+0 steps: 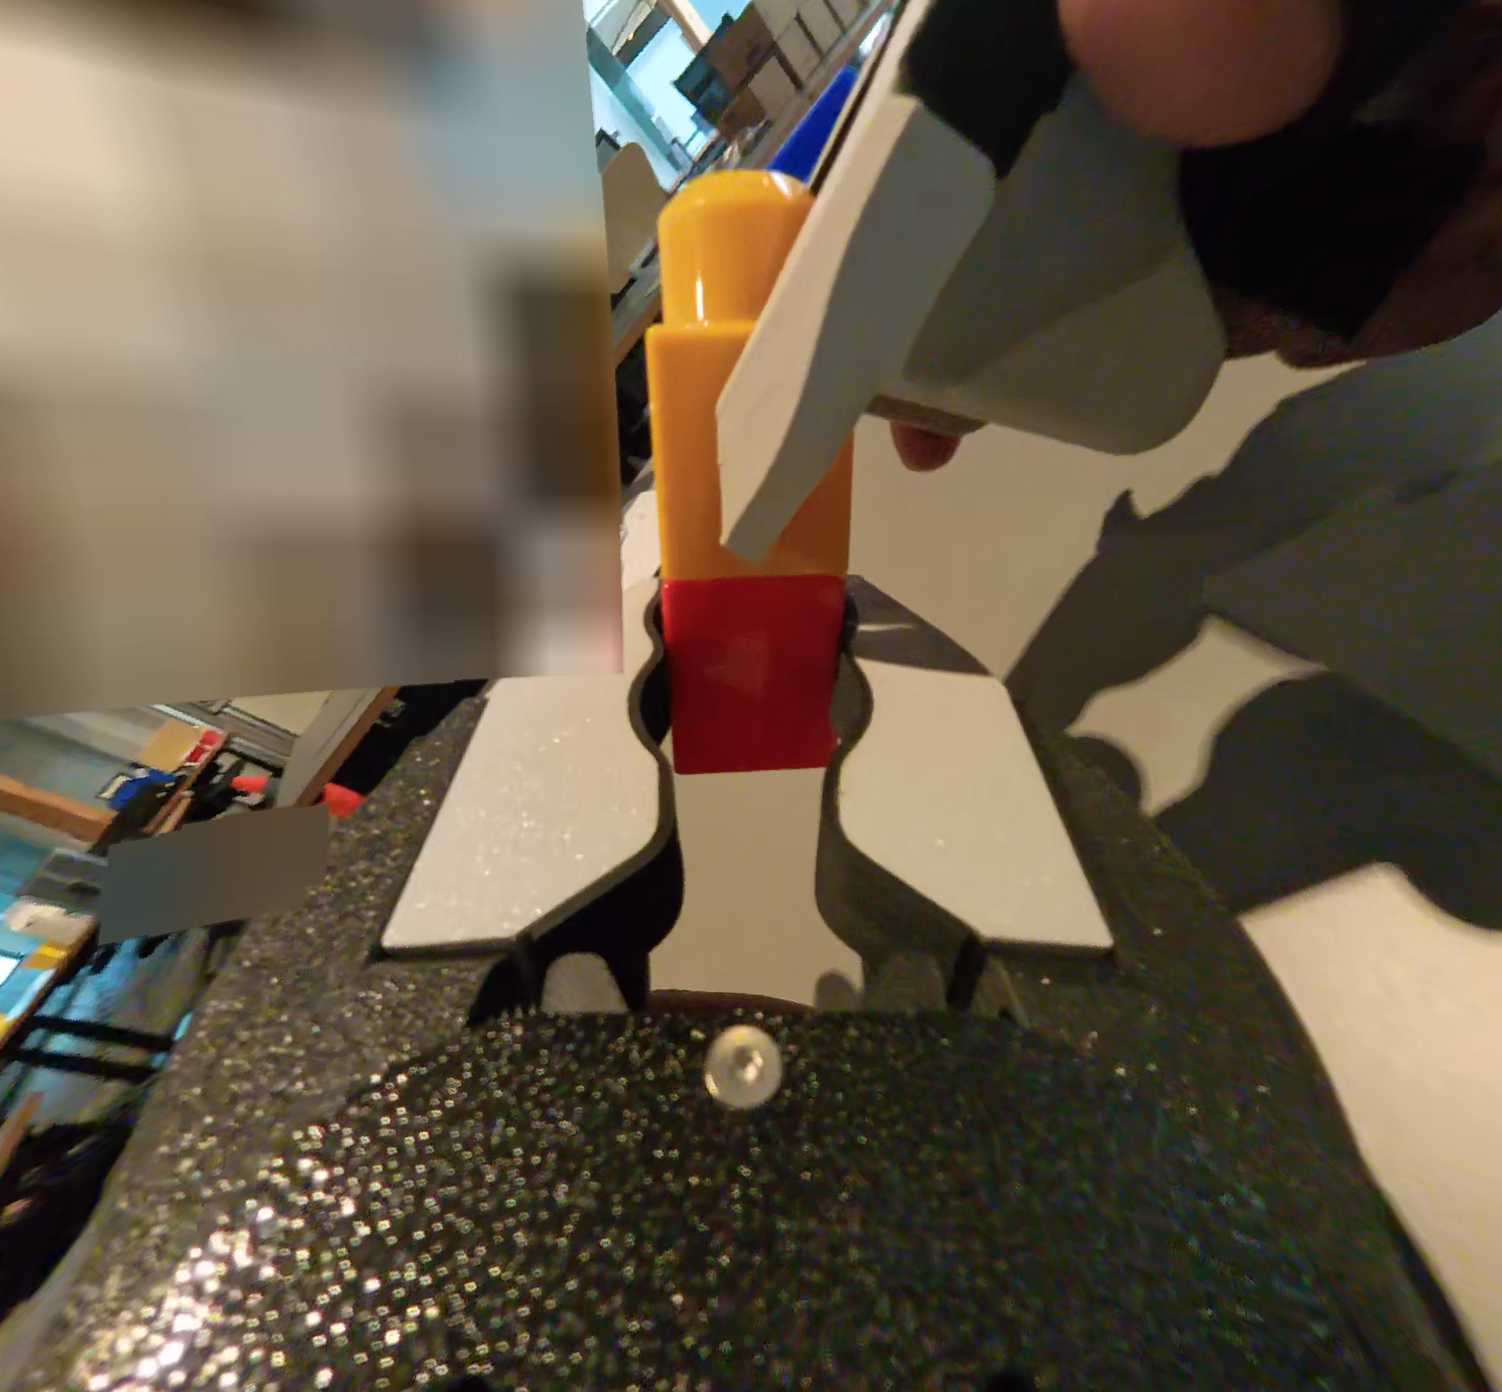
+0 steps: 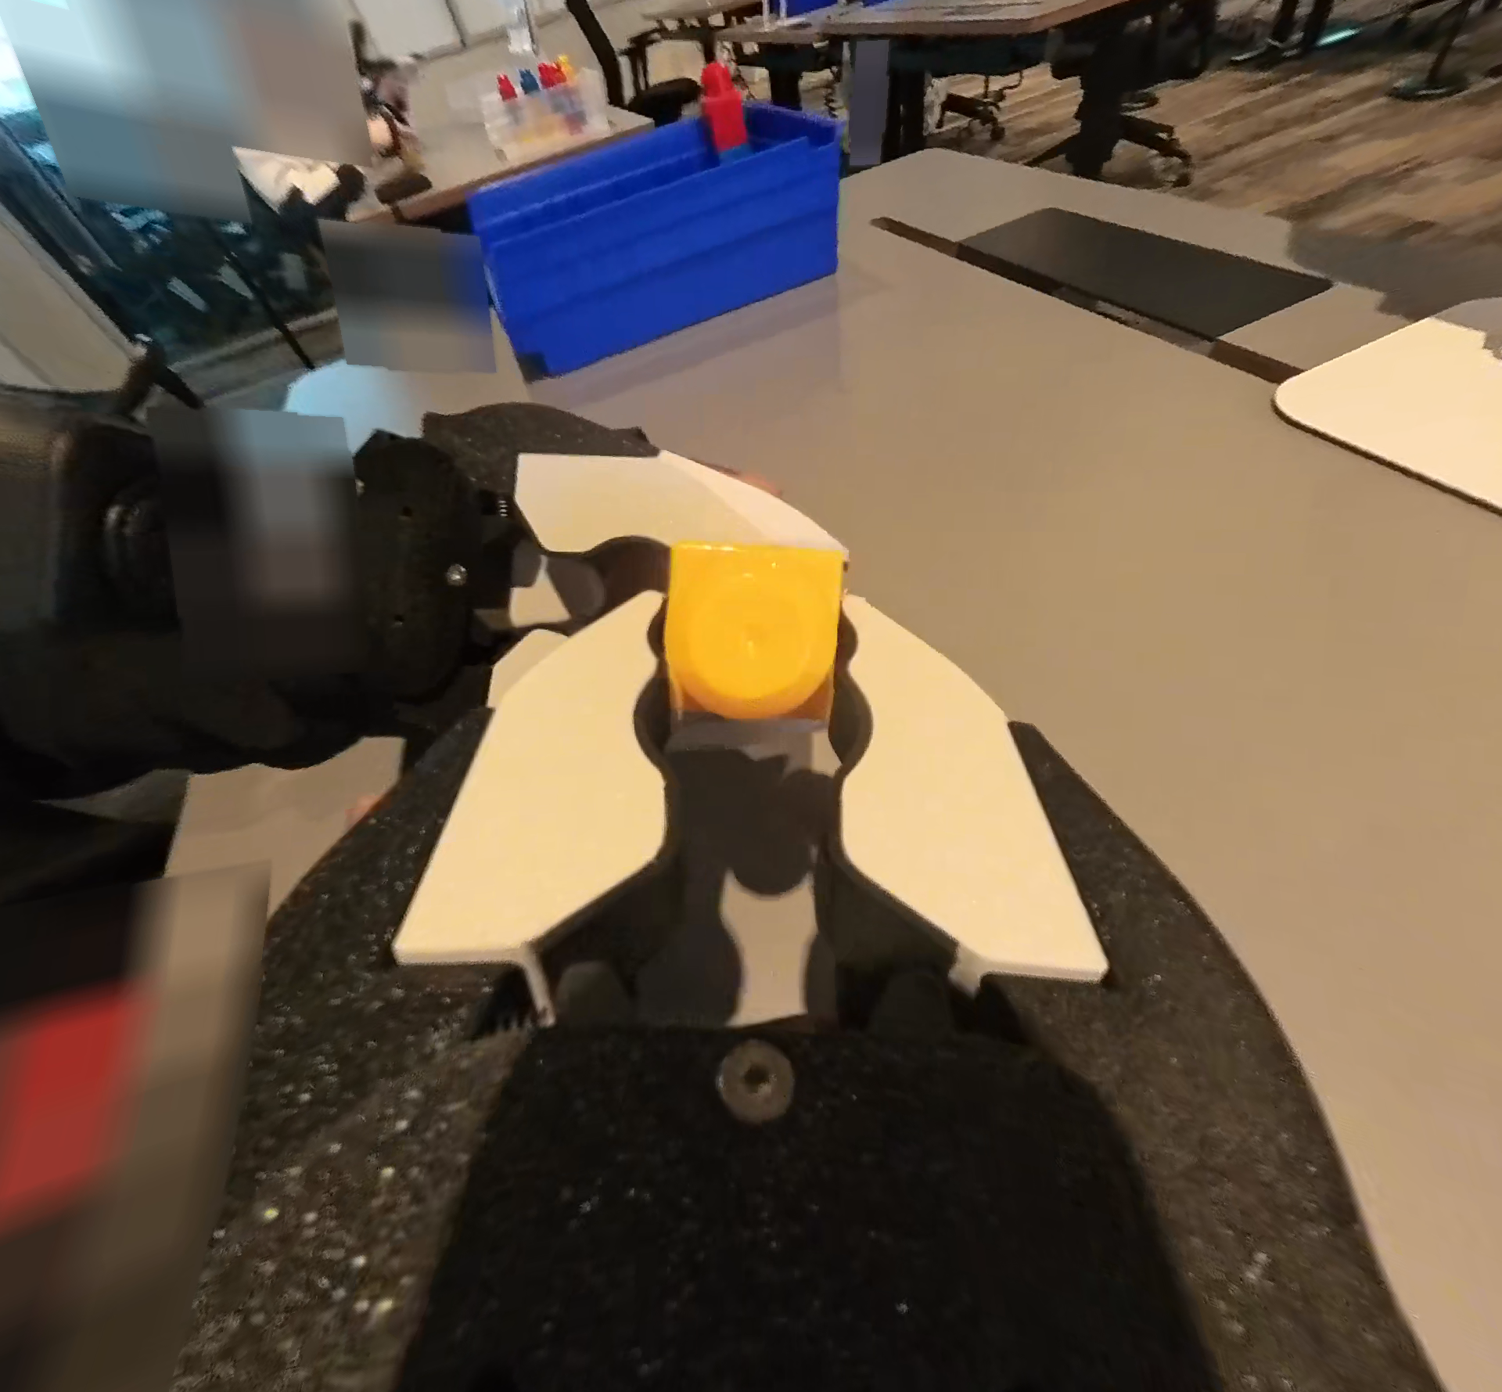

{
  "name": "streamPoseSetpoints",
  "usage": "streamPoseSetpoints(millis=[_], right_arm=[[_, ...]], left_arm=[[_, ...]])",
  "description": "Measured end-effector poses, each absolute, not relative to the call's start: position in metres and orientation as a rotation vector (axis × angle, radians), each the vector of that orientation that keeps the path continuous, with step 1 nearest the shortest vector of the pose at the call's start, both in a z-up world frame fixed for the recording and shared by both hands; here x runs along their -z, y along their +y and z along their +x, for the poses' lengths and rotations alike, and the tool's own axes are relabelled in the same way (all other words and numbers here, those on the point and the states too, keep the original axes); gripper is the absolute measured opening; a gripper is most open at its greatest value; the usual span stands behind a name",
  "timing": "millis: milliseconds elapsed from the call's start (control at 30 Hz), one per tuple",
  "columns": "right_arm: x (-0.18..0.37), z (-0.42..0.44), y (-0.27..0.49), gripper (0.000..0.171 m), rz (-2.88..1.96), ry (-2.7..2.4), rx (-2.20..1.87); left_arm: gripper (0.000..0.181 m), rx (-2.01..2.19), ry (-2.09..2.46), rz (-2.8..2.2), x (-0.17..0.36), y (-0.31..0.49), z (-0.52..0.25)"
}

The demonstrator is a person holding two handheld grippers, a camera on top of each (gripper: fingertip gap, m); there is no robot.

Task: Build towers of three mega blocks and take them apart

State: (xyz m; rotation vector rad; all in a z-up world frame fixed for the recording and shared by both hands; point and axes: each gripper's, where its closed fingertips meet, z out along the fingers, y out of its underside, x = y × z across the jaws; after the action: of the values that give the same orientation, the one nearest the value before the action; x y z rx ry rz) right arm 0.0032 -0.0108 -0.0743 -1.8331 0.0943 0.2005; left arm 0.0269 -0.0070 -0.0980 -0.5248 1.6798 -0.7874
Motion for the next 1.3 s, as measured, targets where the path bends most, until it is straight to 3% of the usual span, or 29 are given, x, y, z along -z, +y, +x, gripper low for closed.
streamPoseSetpoints(millis=[300, 433, 700, 833, 967, 1167, 1233, 1300], right_arm=[[0.051, -0.002, -0.017, 0.036, -1.677, 0.131, -0.420], [0.013, 0.006, -0.031, 0.036, -1.494, 0.131, -0.388], [-0.077, 0.092, -0.144, 0.036, -1.126, 0.253, 0.655], [-0.046, 0.184, -0.180, 0.036, -1.309, 0.556, 0.815], [0.000, 0.235, -0.203, 0.075, -1.405, 0.793, 0.682], [-0.041, 0.205, -0.228, 0.060, -1.186, 0.720, 0.650], [-0.046, 0.181, -0.208, 0.049, -1.203, 0.601, 0.548], [-0.036, 0.149, -0.168, 0.049, -1.321, 0.458, 0.362]], left_arm=[[0.037, 1.065, 1.679, -0.578, 0.086, -0.018, 0.019], [0.035, 1.121, 1.700, -0.694, 0.093, -0.008, 0.024], [0.035, 1.074, 1.701, -0.717, 0.099, -0.003, 0.026], [0.035, 1.058, 1.729, -0.694, 0.104, -0.011, 0.026], [0.035, 1.043, 1.728, -0.676, 0.102, -0.011, 0.025], [0.035, 1.054, 1.736, -0.685, 0.103, -0.011, 0.025], [0.035, 1.052, 1.729, -0.675, 0.102, -0.013, 0.025], [0.035, 1.045, 1.712, -0.663, 0.099, -0.013, 0.024]])
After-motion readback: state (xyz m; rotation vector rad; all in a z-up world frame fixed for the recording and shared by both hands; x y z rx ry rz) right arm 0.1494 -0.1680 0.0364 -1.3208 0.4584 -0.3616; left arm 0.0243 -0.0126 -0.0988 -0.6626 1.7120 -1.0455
